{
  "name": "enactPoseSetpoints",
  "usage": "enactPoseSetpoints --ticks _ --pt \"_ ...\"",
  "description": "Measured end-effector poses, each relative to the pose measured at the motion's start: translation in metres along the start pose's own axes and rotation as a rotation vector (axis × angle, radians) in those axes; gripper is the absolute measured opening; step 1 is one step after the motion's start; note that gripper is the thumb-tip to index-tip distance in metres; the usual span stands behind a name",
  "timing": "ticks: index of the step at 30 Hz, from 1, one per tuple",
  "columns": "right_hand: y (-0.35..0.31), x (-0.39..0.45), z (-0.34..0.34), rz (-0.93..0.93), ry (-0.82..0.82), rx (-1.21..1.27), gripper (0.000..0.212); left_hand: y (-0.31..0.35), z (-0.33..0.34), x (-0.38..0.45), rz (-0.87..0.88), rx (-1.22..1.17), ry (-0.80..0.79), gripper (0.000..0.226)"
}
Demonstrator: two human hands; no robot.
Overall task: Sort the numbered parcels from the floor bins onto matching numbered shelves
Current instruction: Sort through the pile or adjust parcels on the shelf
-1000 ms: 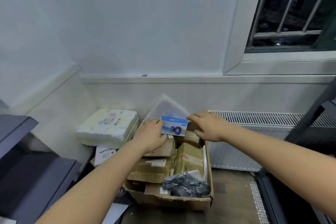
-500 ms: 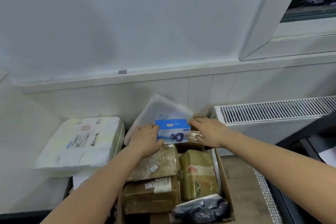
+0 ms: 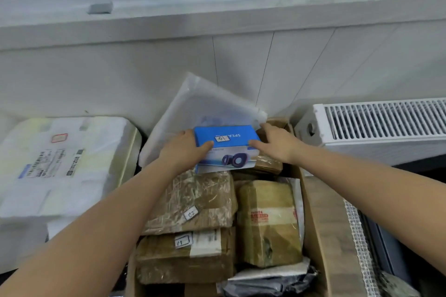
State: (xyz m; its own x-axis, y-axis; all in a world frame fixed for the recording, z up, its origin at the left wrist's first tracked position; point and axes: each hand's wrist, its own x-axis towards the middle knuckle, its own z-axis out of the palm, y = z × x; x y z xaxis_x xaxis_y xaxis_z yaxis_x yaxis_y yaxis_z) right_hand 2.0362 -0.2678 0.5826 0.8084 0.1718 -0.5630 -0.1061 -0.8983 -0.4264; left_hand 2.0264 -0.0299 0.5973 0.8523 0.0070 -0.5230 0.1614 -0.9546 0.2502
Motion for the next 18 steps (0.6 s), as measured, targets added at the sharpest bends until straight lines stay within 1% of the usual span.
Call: enactPoseSetpoints --ticks 3,5,10,13,15,18 --pt "0.009 0.025 0.017 0.128 -0.055 0.236 0.068 -0.003 0.02 0.018 -0.111 -0.262 -0.017 0.063" --pt "0.013 0.038 0.028 0.179 -0.088 0.375 0.067 -0.003 0.032 0.028 -0.175 -0.424 -0.033 0.061" --pt "0.019 0.055 0.051 0.2 -0.112 0.675 0.052 -0.002 0.058 0.038 -0.286 -0.688 -0.03 0.067" --pt "0.021 0.055 0.055 0.18 -0.105 0.729 0.05 0.001 0.061 0.037 -0.291 -0.732 -0.017 0.065" --pt "0.019 0.048 0.052 0.167 -0.095 0.717 0.051 0.002 0.06 0.033 -0.288 -0.772 -0.017 0.065" --pt "0.01 0.03 0.042 0.144 -0.076 0.683 0.048 0.001 0.054 0.019 -0.267 -0.808 -0.013 0.063"
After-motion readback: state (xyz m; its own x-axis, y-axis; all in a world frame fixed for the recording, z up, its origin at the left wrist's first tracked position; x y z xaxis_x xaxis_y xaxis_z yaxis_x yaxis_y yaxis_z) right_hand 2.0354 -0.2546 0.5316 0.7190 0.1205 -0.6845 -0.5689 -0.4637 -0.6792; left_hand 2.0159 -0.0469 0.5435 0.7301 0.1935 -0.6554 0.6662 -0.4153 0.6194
